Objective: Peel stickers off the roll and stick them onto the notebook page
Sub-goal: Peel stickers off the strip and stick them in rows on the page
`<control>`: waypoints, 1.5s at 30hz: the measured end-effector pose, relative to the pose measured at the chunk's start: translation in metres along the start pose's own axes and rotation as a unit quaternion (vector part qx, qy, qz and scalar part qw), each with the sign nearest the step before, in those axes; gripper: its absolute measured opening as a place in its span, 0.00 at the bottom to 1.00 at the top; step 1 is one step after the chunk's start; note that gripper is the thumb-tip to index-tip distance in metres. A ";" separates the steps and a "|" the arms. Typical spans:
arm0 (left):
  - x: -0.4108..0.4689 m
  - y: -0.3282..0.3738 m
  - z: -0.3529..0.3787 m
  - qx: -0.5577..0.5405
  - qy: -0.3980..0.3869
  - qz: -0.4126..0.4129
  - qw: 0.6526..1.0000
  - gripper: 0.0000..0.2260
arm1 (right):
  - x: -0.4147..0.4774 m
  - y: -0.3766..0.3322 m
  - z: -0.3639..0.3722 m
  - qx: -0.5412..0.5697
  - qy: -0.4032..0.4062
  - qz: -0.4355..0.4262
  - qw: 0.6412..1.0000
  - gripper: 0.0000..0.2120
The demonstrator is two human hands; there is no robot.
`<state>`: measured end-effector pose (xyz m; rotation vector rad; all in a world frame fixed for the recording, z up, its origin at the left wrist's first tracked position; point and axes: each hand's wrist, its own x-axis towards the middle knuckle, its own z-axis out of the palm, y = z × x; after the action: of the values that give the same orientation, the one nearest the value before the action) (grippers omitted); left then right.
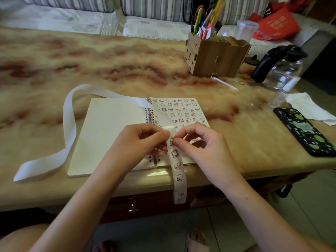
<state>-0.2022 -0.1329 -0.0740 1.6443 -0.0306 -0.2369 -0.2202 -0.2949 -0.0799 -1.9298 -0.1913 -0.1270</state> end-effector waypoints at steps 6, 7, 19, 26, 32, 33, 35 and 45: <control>0.000 -0.001 0.000 0.012 0.009 -0.003 1.000 0.05 | -0.001 -0.002 -0.002 -0.031 -0.002 -0.012 0.999 0.03; 0.000 -0.002 0.000 0.013 0.012 -0.005 1.000 0.05 | -0.001 -0.002 -0.002 -0.036 -0.001 -0.017 0.999 0.04; 0.004 -0.004 -0.002 0.023 0.040 -0.016 0.999 0.06 | 0.012 -0.002 -0.052 0.026 0.011 0.107 0.994 0.03; 0.004 -0.004 -0.001 0.019 0.040 -0.013 0.999 0.05 | 0.018 0.015 -0.071 -0.016 0.008 0.208 0.978 0.02; 0.005 -0.005 -0.001 0.017 0.039 -0.017 0.999 0.05 | 0.018 0.020 -0.063 -0.038 -0.002 0.216 0.976 0.03; 0.005 -0.005 -0.001 0.017 0.039 -0.017 0.999 0.05 | 0.019 0.020 -0.063 -0.041 -0.002 0.217 0.975 0.03; 0.005 -0.005 -0.002 0.019 0.037 -0.017 0.999 0.05 | 0.019 0.021 -0.064 -0.045 -0.003 0.218 0.975 0.03; 0.006 -0.006 -0.002 0.027 0.032 -0.021 0.999 0.06 | 0.019 0.025 -0.063 -0.037 -0.006 0.218 0.975 0.01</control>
<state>-0.1968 -0.1309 -0.0803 1.7073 0.0462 -0.2158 -0.1967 -0.3613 -0.0768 -2.0022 0.2335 0.1722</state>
